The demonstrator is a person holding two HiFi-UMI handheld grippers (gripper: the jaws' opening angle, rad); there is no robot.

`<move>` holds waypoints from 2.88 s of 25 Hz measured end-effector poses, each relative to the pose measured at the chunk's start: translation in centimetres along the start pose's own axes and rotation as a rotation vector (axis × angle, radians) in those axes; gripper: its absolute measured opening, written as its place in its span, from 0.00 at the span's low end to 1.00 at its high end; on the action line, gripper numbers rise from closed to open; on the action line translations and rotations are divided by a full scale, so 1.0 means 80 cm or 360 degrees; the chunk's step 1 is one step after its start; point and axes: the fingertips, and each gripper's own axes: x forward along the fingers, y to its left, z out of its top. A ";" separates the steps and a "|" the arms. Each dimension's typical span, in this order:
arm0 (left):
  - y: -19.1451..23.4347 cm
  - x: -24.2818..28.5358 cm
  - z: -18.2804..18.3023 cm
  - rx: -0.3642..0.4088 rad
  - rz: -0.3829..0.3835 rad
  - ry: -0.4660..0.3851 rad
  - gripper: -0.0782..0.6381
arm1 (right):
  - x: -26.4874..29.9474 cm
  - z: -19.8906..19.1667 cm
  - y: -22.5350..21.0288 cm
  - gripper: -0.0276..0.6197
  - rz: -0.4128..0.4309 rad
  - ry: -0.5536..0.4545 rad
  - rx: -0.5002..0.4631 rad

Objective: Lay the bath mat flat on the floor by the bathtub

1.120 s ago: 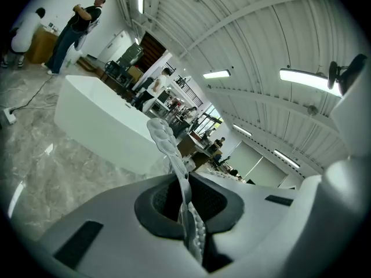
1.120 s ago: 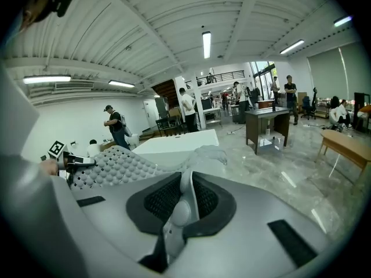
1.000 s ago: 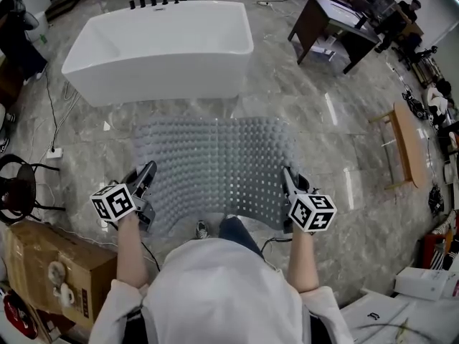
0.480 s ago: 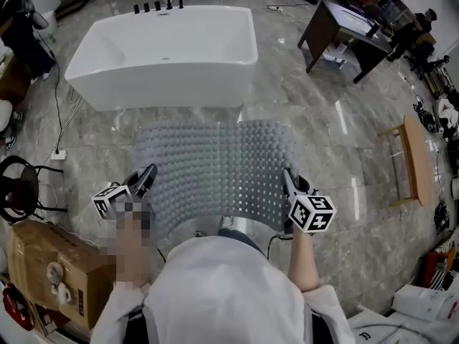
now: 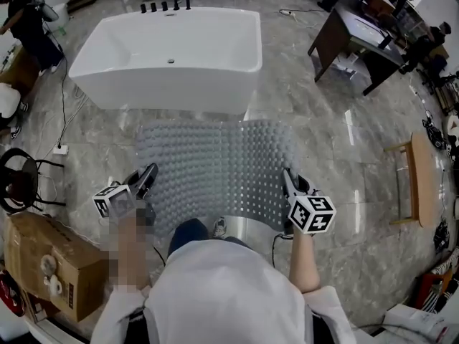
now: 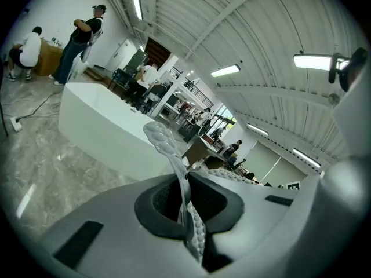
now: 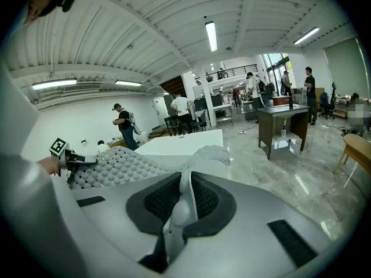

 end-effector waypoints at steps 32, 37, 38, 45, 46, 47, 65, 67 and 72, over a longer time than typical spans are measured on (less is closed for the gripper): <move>0.153 0.154 0.189 0.0057 -0.0124 0.0144 0.17 | 0.209 0.093 0.021 0.11 -0.0221 -0.0035 0.0082; 0.172 0.176 0.211 0.0073 -0.0140 0.0165 0.17 | 0.229 0.099 0.021 0.11 -0.0259 -0.0022 0.0083; 0.174 0.181 0.213 0.0070 -0.0141 0.0170 0.17 | 0.232 0.100 0.018 0.11 -0.0263 -0.0013 0.0083; 0.181 0.212 0.213 0.0071 -0.0087 0.0194 0.17 | 0.262 0.106 -0.006 0.11 -0.0241 0.0033 0.0064; 0.182 0.215 0.212 0.0073 -0.0071 0.0195 0.17 | 0.266 0.106 -0.010 0.11 -0.0233 0.0039 0.0060; 0.183 0.219 0.212 0.0075 -0.0054 0.0195 0.17 | 0.271 0.107 -0.013 0.11 -0.0225 0.0046 0.0055; 0.225 0.315 0.202 0.0170 0.0167 0.0293 0.17 | 0.364 0.094 -0.090 0.11 -0.0205 0.0216 0.0000; 0.234 0.327 0.196 0.0185 0.0197 0.0299 0.17 | 0.374 0.086 -0.099 0.11 -0.0214 0.0235 -0.0007; 0.268 0.358 0.177 0.0232 0.0310 0.0340 0.17 | 0.410 0.062 -0.120 0.11 -0.0253 0.0297 -0.0022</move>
